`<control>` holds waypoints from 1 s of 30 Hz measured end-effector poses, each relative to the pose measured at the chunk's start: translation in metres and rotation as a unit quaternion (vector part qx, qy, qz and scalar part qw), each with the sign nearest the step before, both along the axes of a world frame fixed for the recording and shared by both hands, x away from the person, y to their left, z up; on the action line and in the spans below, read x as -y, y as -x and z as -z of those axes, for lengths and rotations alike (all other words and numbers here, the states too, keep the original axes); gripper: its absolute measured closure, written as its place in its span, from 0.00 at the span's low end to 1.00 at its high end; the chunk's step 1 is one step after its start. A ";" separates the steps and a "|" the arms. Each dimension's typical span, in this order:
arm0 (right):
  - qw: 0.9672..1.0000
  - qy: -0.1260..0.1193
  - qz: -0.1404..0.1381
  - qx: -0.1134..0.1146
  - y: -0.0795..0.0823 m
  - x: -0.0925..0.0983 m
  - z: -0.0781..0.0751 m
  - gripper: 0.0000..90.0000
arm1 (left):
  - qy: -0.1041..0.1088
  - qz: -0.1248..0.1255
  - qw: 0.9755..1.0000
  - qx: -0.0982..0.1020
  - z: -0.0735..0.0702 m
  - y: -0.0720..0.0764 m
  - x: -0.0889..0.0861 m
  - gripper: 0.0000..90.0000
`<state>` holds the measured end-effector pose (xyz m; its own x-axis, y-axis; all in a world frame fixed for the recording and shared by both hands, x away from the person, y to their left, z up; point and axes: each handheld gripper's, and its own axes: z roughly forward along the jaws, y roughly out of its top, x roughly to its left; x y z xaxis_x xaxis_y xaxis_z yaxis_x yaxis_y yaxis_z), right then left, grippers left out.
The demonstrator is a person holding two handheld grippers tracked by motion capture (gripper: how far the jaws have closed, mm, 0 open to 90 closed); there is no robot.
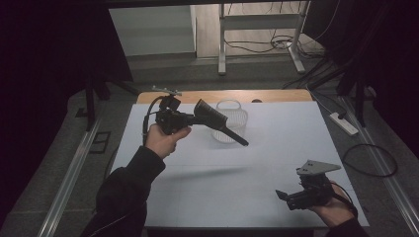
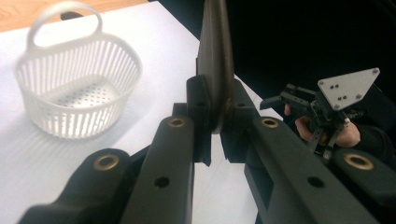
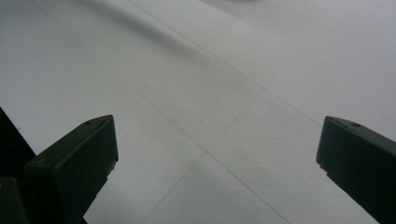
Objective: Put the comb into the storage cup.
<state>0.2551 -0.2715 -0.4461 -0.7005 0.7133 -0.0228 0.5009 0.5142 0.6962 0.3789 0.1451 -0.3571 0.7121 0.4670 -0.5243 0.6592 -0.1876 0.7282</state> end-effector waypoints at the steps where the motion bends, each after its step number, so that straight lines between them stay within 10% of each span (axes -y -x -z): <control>1: 1.000 0.002 0.002 -0.001 0.000 0.001 0.000 0.00 | 0.000 -0.001 1.000 0.001 -0.001 -0.001 -0.001 0.93; 30: 0.994 -0.009 0.104 -0.034 0.029 0.044 -0.003 0.00 | -0.005 -0.054 0.998 0.012 -0.023 -0.015 -0.029 0.93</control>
